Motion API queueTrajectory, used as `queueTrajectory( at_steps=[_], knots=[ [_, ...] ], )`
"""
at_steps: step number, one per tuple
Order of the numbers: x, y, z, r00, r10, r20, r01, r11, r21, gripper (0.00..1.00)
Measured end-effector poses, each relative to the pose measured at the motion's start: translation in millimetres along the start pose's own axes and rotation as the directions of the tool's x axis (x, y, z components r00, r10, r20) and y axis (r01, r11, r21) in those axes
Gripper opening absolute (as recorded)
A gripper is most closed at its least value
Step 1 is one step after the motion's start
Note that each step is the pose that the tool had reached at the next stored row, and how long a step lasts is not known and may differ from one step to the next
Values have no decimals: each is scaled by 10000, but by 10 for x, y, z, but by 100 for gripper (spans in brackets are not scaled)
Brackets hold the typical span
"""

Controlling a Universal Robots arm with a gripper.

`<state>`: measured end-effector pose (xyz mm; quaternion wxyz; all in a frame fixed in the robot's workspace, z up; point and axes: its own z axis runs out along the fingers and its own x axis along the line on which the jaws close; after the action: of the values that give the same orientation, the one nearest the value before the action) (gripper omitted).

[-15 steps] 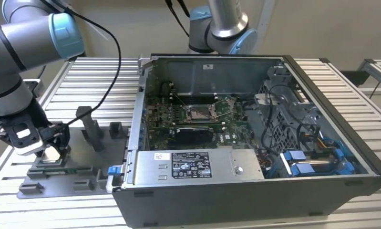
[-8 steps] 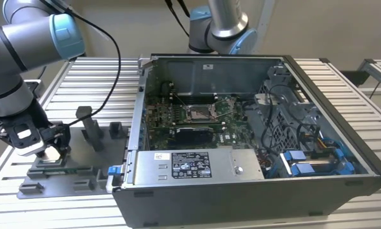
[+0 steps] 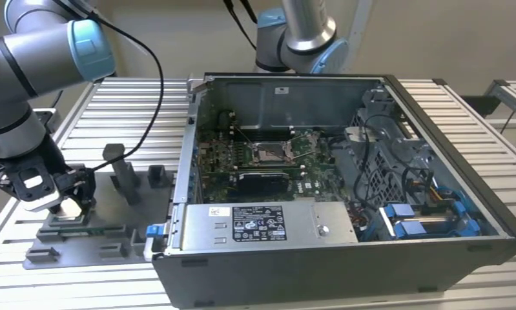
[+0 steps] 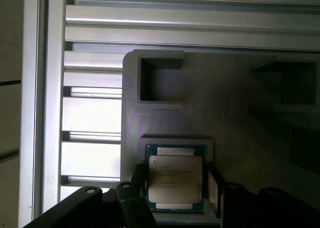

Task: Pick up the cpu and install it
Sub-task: 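Place the cpu into insertion slot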

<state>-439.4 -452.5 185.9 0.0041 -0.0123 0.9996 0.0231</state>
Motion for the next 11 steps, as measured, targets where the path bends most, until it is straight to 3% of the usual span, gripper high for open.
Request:
queueTrajectory(
  at_steps=[4,5,11],
  knots=[
    [0,0,0,10000,0,-1,0,10000,2,100],
    [0,0,0,10000,0,-1,0,10000,3,0],
    [0,0,0,10000,0,-1,0,10000,6,0]
  ],
)
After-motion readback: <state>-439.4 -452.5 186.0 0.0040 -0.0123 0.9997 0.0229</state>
